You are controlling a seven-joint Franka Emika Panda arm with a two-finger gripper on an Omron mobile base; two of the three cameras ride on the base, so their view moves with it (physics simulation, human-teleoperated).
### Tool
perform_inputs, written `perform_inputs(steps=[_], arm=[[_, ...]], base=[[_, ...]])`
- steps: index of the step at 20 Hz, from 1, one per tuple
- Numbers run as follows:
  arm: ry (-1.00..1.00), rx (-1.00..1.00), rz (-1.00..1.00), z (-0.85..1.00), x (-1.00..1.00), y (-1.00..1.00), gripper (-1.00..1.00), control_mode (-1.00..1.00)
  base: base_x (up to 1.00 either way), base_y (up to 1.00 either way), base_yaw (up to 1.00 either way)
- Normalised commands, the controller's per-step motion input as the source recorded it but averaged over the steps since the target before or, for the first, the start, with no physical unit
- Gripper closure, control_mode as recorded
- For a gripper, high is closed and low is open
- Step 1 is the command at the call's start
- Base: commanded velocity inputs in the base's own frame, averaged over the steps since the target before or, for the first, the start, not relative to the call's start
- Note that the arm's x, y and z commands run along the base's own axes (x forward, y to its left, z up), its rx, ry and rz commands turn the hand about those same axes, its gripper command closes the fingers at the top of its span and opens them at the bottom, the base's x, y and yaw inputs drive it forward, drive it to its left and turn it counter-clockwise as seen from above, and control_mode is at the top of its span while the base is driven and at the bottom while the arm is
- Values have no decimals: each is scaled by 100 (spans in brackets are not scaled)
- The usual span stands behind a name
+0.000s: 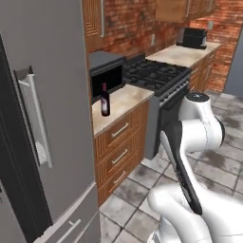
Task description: Place the drinks on the dining counter in a tight cluster.
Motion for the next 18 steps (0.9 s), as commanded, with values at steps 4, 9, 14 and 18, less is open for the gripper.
perform_inputs(steps=[4, 9, 14, 18], arm=[[0, 0, 0, 0, 0, 0, -100, 100], [0, 0, 0, 0, 0, 0, -100, 100], [0, 0, 0, 0, 0, 0, -100, 100], [0, 0, 0, 0, 0, 0, -100, 100]], base=[[31, -100, 24], [47, -92, 30], [64, -42, 44], [73, -16, 60]])
